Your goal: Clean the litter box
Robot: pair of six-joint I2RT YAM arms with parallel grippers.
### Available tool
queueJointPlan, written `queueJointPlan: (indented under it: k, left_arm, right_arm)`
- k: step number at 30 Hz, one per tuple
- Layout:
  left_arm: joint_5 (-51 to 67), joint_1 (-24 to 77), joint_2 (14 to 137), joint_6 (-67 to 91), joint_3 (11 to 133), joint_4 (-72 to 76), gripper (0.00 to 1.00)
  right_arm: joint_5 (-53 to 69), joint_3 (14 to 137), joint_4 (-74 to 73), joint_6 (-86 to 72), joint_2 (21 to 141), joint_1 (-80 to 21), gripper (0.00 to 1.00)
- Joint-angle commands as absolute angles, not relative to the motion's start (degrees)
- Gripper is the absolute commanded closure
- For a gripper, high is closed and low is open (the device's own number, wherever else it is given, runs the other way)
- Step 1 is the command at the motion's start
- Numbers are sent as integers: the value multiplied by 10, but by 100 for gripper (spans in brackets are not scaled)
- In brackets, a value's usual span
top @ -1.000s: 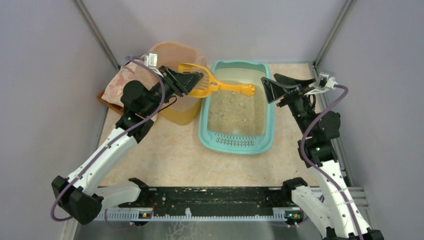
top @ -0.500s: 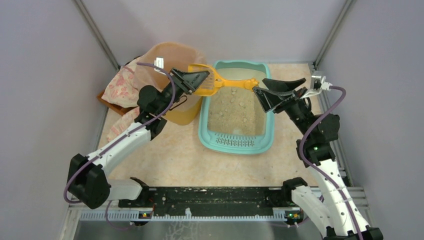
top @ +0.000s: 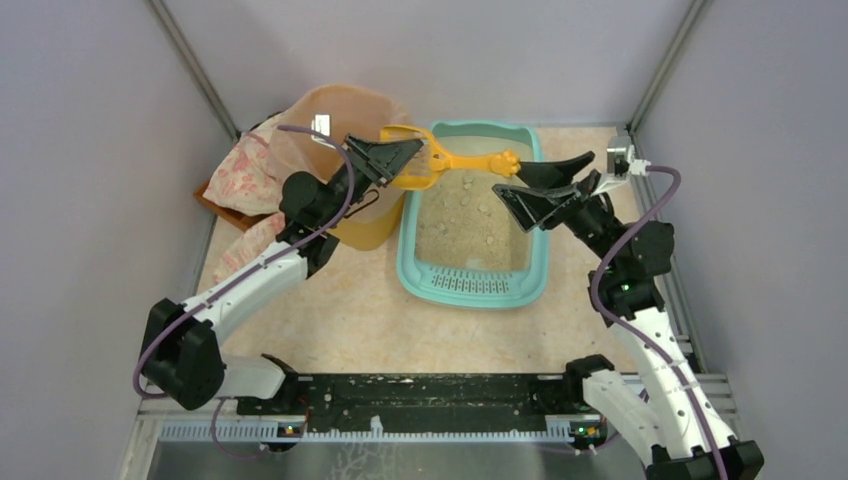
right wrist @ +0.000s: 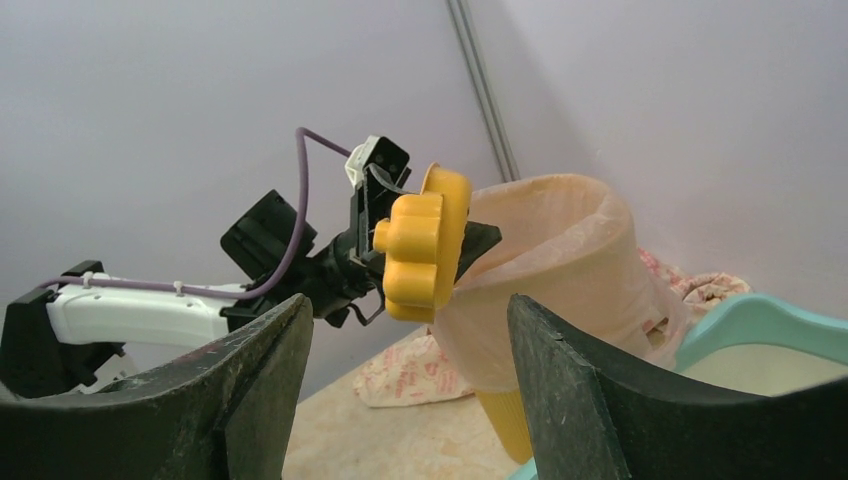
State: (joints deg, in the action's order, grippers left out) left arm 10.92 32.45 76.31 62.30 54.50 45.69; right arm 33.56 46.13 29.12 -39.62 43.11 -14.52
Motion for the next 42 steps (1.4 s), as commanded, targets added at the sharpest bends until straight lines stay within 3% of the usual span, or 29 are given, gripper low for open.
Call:
queueJointPlan:
  k: [1, 6, 21, 33, 39, 42]
  left_arm:
    - [119, 331, 763, 641, 544, 484, 100]
    - [131, 334, 769, 655, 537, 497, 100]
    - [115, 349, 778, 670, 504, 515, 100]
    - [101, 362, 803, 677, 522, 529, 100]
    - [91, 363, 792, 673, 510, 529, 100]
    - [92, 363, 789, 669, 517, 525, 100]
  right_arm:
    - [371, 473, 364, -422, 455, -149, 28]
    - [378, 479, 382, -430, 479, -149, 29]
    - [379, 493, 411, -444, 509, -151, 51]
    - [350, 509, 377, -393, 523, -199, 52]
    - [350, 510, 377, -392, 528, -199, 69]
    - [349, 506, 375, -392, 527, -200, 71]
